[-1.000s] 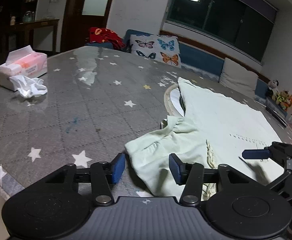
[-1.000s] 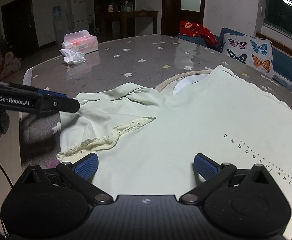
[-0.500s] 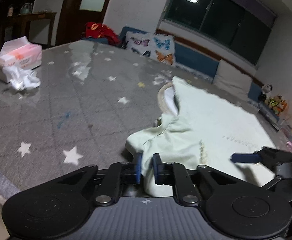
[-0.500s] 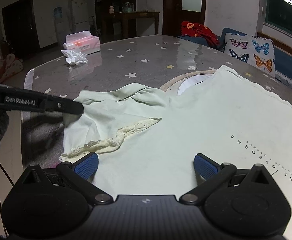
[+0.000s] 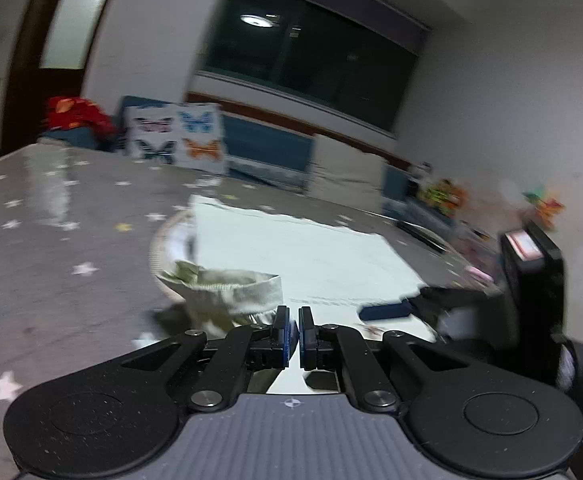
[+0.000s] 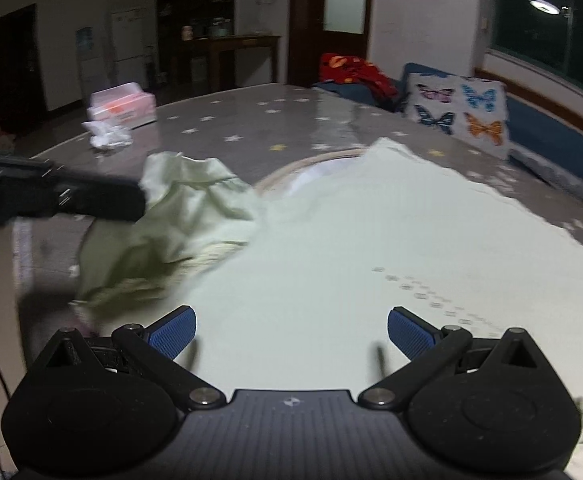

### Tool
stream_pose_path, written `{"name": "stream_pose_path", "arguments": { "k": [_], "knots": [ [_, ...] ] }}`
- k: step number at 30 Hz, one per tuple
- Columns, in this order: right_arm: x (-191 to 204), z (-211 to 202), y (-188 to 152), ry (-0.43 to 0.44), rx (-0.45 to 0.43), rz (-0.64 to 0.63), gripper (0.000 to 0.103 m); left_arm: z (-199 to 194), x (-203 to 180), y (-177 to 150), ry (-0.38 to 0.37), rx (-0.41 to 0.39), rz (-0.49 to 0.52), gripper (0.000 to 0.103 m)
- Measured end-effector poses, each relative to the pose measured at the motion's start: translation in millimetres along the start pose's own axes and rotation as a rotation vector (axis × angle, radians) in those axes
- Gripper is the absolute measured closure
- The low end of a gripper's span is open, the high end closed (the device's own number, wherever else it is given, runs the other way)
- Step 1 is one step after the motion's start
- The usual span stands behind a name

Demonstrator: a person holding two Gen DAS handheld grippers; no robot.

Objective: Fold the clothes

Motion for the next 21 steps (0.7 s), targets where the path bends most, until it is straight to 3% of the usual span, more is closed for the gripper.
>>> {"name": "stream_pose_path", "arguments": {
  "k": [8,10,11,12,13,17,21],
  "knots": [
    [-37,-13,7,-0.098,-0.034,0.047,0.0,28,-26,-18,-0.062,0.097,0.114,0.096],
    [-37,-14,13,-0.092,-0.049,0.047,0.0,29,-30,-22,-0.071,0.11,0.133,0.091],
    [-36,-13,16,-0.085,-0.056,0.045,0.0,24,-29,-22,-0.069,0.102,0.14,0.084],
    [-34,-12,19,-0.073,-0.058,0.041,0.0,18,-26,-22,-0.061,0.09,0.146,0.074],
    [-32,-11,22,-0.058,-0.06,0.038,0.0,13,-23,-21,-0.051,0.079,0.146,0.071],
    [-24,-1,30,0.008,-0.051,0.037,0.0,-2,0,-18,0.03,0.059,0.104,0.066],
    [-8,16,35,0.083,-0.02,0.047,0.004,-5,21,-23,0.098,0.092,0.065,0.066]
  ]
}}
Point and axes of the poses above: each gripper's, at about its wrist camera, not at the fingertips, and z roughly the way its jaws point, x to its left, y to its top, the point moved 6 cm from there along z, roughly the way its jaws point, and after that the axes turned 6 degrees about x, right-handed, at the moved point
